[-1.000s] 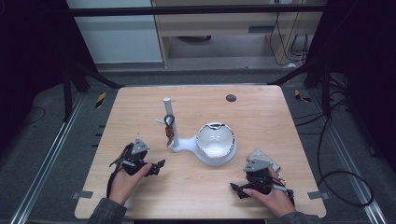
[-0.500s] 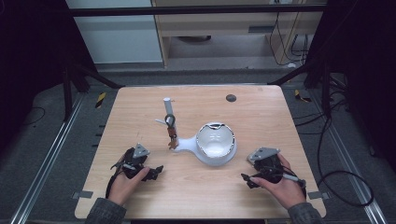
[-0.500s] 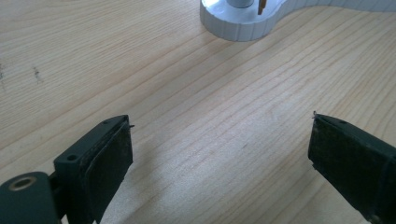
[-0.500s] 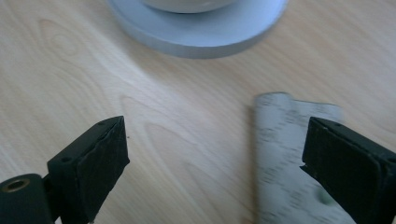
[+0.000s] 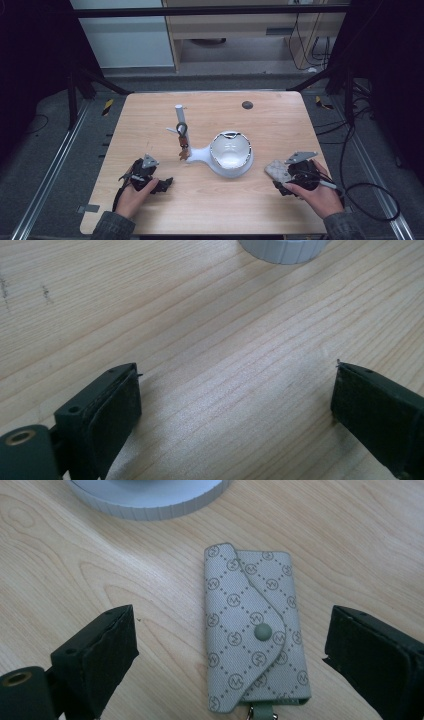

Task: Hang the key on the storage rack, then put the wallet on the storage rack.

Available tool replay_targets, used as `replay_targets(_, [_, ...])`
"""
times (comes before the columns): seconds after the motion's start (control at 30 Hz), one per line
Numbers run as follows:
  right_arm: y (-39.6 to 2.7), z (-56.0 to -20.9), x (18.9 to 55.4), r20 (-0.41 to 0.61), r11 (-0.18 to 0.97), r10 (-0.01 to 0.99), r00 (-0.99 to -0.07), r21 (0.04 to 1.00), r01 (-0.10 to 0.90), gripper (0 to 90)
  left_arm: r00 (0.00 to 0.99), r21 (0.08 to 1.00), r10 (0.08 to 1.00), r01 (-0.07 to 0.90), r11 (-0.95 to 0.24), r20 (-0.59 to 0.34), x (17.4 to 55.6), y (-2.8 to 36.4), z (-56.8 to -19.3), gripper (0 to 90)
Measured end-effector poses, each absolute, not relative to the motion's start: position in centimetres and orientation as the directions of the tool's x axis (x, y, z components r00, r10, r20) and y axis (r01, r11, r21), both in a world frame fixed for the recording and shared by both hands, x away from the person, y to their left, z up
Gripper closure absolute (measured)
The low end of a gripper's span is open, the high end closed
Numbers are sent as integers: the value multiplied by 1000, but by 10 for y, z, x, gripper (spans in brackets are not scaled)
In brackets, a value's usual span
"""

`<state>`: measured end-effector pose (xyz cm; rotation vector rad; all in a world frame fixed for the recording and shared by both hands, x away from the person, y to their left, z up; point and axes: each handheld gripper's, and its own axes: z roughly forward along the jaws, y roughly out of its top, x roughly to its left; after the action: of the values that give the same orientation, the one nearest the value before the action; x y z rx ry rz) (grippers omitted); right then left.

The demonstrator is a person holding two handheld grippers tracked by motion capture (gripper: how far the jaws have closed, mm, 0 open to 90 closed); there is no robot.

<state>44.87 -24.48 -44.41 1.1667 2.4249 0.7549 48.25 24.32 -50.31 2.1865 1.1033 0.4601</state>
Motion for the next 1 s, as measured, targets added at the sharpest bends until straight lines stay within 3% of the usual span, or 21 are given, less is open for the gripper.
replay_targets(0.7, [-266, -438, 450, -50, 504, 820, -570, 533, 679, 68, 578, 712, 816, 565, -418, 21, 484, 248, -509, 0])
replay_targets(1.0, [-259, -438, 465, -38, 542, 807, -590, 443, 714, 87, 578, 711, 816, 565, -418, 21, 485, 248, -509, 0])
